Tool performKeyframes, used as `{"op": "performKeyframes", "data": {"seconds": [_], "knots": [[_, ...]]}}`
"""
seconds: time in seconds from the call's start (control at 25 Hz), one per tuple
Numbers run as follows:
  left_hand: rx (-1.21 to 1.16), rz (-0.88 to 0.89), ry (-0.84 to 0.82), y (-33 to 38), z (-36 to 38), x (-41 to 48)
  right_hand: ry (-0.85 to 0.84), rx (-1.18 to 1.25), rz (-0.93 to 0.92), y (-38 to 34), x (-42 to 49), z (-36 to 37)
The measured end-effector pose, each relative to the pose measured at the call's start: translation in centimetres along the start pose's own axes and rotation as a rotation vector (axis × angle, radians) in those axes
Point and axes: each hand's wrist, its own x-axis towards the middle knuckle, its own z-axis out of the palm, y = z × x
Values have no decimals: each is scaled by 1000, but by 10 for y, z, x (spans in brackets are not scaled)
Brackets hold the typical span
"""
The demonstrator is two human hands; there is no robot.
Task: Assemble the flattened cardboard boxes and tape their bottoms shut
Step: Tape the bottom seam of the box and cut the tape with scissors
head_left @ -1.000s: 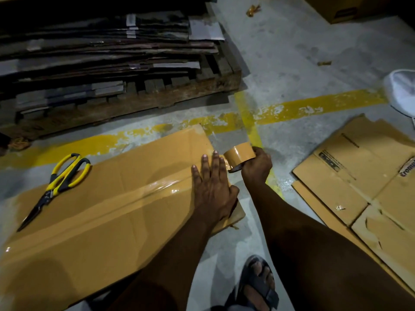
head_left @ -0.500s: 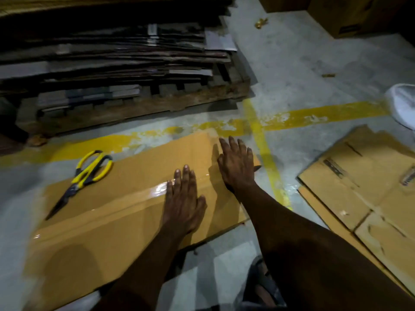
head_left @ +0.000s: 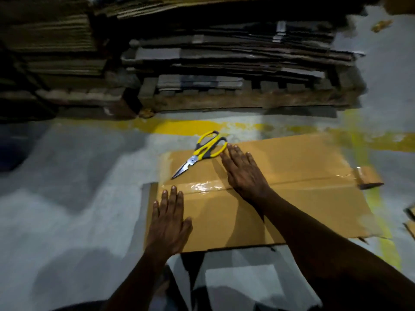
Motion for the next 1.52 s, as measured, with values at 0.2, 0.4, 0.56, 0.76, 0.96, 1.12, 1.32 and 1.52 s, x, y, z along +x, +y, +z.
{"op": "performKeyframes", "data": {"seconds": [0.2,0.4,0.56,0.76,0.96,1.12,1.32,1.52], "knots": [[-53,-174,-48,6,-6,0,-54,-128,45,-33,15,-4],[-4,-54,-71,73,-8,30,61,-169,179,19,-32,-32],[59,142,-115,128,-2,55,32,-27,223,82,-101,-48],[106,242,-115,209,6,85,-61,53,374,132,-151,-71],[181,479,-103,281,-6,146,198,301,606,211,-164,-84],[195,604,-88,333,-11,180,476,606,866,276,-179,-84],[218,676,-114,373,-40,214,516,805,1124,299,-220,-42],[293,708,-67,397,-62,244,564,953,1211,291,-217,-10]]}}
